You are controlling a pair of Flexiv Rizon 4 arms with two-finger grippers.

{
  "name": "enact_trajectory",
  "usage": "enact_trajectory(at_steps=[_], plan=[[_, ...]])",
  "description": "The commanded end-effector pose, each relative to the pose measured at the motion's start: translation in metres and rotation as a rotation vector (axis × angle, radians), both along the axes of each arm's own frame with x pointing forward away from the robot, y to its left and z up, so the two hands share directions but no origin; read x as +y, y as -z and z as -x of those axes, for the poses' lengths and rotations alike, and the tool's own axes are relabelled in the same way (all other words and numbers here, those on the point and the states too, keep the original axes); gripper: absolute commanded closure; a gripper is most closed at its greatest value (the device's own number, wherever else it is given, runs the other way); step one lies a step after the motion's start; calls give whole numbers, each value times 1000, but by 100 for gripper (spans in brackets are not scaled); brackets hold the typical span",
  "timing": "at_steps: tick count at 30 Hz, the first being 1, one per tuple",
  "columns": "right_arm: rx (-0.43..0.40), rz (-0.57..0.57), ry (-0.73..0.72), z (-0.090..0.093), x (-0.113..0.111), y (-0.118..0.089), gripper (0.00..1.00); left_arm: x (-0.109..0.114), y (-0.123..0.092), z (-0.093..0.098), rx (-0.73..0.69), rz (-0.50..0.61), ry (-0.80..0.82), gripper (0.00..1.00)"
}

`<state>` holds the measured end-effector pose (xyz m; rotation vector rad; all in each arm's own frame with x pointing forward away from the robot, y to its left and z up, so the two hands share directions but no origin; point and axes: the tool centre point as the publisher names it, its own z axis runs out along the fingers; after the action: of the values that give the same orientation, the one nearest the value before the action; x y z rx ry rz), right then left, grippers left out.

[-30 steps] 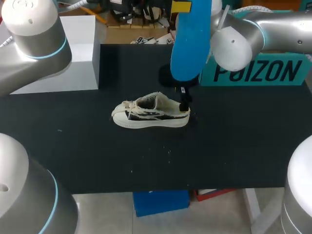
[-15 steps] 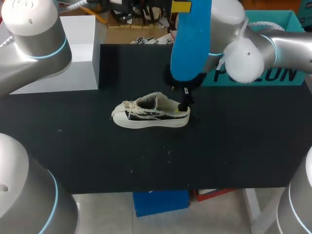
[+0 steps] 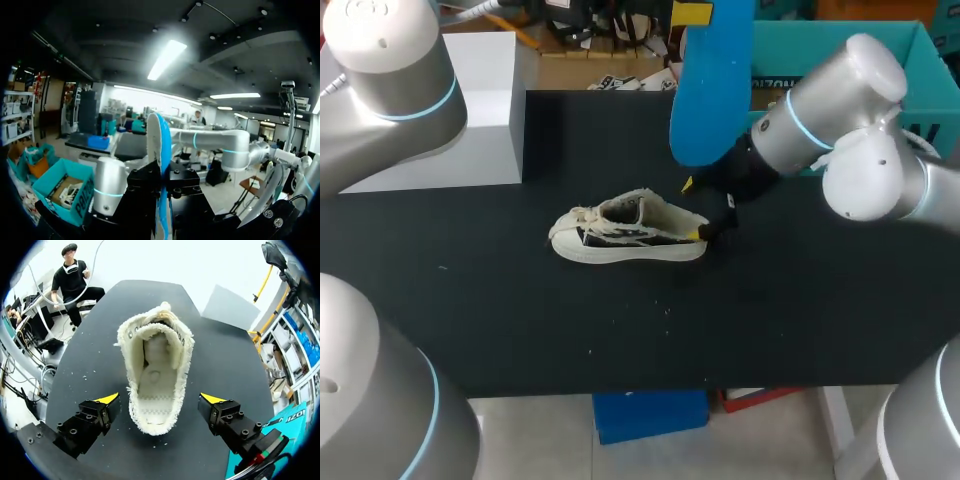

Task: Take the shoe out of the shoebox, open the shoe tongue, remove and reinsert the insole, then place the shoe into the shoebox

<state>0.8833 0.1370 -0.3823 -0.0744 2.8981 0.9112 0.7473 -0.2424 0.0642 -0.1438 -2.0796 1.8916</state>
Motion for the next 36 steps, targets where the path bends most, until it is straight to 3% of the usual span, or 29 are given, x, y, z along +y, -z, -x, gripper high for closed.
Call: enact_trajectory(at_steps=[1, 19, 36], plan=[[0, -202, 2, 0, 0, 16, 0, -1, 1, 0, -2, 1, -1, 100], [26, -358, 32, 3, -3, 41, 0, -1, 1, 0, -2, 1, -1, 100], [84, -378, -15, 0, 0, 49, 0, -1, 1, 0, -2, 1, -1, 100]])
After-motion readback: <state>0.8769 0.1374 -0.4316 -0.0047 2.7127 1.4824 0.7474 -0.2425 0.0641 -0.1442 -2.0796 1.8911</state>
